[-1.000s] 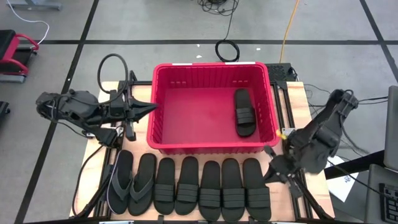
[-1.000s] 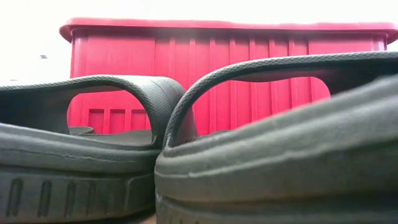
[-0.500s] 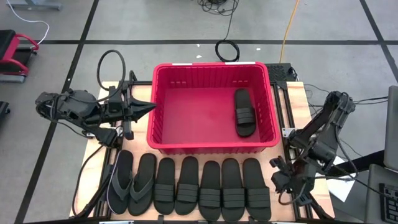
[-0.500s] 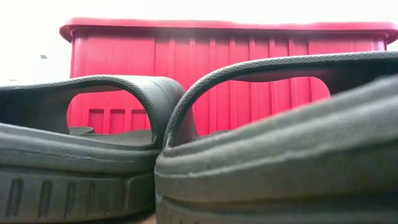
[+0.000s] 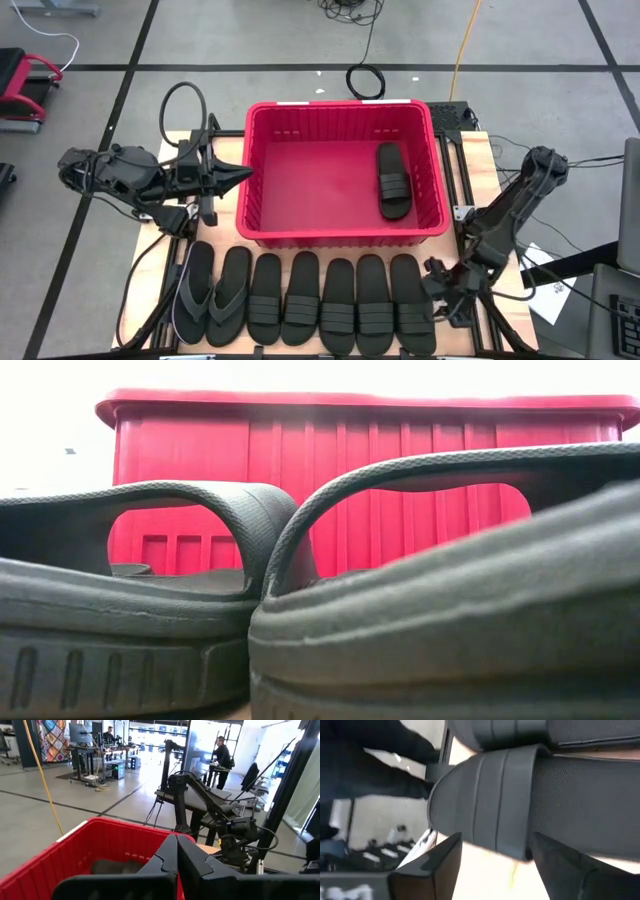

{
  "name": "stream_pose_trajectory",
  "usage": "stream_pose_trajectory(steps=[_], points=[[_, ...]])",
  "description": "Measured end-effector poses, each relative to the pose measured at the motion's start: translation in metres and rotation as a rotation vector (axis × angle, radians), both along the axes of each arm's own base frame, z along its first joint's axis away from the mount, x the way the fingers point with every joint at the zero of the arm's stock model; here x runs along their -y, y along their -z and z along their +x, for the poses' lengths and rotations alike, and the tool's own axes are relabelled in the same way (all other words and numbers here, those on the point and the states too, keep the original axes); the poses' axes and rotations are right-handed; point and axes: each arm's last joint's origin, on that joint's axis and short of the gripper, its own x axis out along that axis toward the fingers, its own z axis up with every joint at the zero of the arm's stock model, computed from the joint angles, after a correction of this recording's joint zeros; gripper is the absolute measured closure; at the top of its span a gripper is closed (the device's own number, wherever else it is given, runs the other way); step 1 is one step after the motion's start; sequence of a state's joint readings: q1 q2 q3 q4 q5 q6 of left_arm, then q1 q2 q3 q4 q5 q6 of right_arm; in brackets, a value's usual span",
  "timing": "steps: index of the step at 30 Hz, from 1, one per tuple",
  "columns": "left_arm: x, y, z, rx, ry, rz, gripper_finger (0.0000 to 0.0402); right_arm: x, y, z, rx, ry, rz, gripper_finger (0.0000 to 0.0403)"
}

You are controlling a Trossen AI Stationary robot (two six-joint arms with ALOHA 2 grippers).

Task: Pick and place slides into bin
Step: Put the black slide into the red bin

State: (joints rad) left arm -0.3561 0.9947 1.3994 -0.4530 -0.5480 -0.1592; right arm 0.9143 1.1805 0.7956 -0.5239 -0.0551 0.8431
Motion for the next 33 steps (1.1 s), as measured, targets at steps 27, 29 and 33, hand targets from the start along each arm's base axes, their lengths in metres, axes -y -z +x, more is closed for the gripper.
stream_pose_trajectory(steps=[27,29,33], points=[[0.000,0.000,0.000,-0.022,0.004,0.110,0.0381,0.017,0.052,0.007,0.005,0.170,0.216,0.0186],[0.000,0.000,0.000,-0.022,0.005,0.111,0.0383,0.017,0.052,0.007,0.008,0.165,0.214,0.0213],[0.000,0.000,0.000,-0.022,0.005,0.111,0.0393,0.017,0.052,0.007,0.007,0.161,0.217,0.0301]])
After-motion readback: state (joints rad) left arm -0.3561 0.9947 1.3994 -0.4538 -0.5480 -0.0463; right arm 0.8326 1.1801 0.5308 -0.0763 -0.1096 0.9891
